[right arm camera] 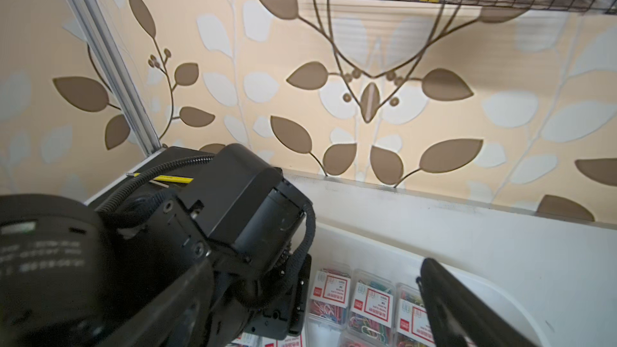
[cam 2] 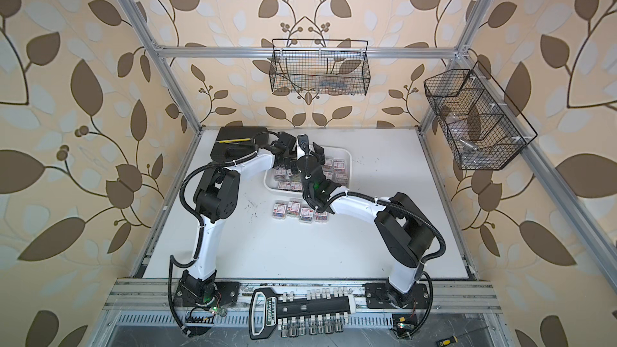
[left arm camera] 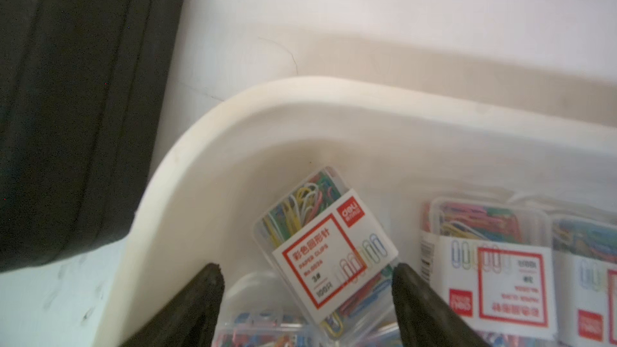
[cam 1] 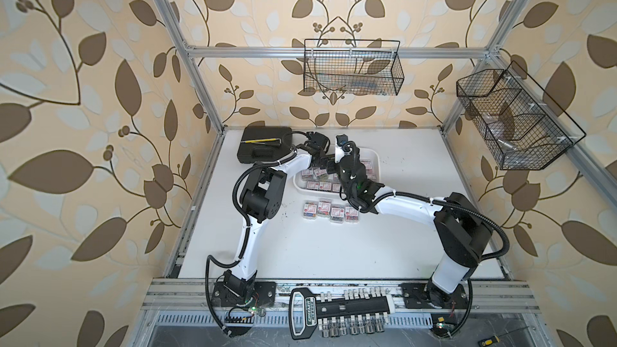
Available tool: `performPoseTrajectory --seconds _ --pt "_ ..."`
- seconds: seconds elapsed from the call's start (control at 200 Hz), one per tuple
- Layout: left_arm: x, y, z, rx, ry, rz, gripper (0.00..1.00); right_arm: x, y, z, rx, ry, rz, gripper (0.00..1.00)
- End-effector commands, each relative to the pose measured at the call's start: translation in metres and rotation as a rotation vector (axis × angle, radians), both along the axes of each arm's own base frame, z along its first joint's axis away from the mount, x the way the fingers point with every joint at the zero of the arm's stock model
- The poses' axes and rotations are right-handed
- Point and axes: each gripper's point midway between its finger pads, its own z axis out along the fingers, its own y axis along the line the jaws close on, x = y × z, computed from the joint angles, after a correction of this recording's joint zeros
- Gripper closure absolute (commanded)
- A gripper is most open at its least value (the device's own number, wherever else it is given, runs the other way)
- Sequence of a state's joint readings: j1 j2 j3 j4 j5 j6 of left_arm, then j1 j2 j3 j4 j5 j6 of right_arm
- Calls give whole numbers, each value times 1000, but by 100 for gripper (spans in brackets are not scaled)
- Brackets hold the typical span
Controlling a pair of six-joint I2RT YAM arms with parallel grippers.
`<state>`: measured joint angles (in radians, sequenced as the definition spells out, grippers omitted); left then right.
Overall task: Take the paper clips out of the storage box
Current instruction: Pick up the boxed paper clips from the storage box.
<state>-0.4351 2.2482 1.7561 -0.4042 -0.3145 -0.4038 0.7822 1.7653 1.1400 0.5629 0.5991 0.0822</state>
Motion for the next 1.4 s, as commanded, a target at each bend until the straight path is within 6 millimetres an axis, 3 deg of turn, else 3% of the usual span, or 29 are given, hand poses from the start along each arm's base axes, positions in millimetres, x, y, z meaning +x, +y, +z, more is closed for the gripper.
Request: performPoseTrajectory --seconds 0.0,0.18,0.335,0.45,0.535,0.64,1.0,1.22,1.395 --pt "4 16 -11 36 24 41 16 -7 8 18 -31 -48 30 2" --pt "15 16 -18 6 27 46 10 -26 -19 37 97 -82 3 1" --pt "23 11 -24 -24 25 57 8 -31 -36 37 146 -90 -26 0" --pt "27 10 -25 -37 14 70 15 -24 -43 26 149 -67 -50 0" --pt "28 12 -25 -37 8 81 31 -19 -40 21 147 -47 -45 0" --pt "26 14 -21 -37 -7 90 39 -11 -36 15 108 -30 -64 0" --pt "19 14 15 -78 -84 65 53 -5 -23 9 85 -17 -16 0" --pt "12 12 57 -125 -154 38 55 -27 -23 15 140 -102 89 0" --pt "0 12 93 -174 -216 20 56 -28 -32 17 155 -100 67 0"
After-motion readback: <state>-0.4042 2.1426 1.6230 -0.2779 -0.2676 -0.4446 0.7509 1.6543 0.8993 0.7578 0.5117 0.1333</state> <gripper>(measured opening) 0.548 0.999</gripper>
